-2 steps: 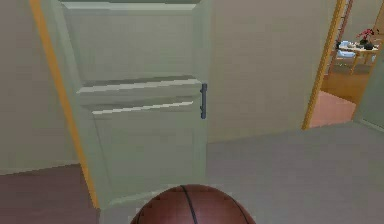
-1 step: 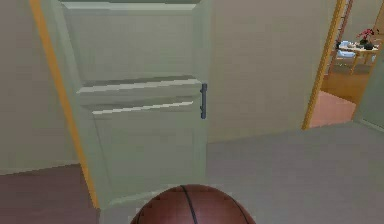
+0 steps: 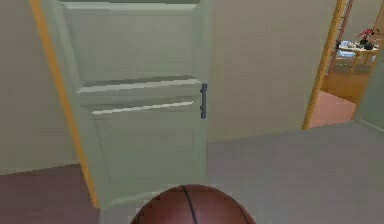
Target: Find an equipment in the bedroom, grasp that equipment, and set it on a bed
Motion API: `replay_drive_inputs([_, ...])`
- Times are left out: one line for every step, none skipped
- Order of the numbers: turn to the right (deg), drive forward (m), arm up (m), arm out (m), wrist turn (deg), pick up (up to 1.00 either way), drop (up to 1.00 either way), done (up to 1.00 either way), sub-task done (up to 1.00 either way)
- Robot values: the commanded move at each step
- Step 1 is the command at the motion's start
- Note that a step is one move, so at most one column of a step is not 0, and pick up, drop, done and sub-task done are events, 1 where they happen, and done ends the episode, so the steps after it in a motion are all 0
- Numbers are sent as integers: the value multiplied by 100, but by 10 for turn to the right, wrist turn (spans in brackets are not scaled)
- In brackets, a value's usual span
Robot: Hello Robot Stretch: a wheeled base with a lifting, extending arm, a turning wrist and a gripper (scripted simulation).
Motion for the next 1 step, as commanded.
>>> replay_drive_inputs([0, 60, 0, 0, 0, 0, 0, 0, 0])
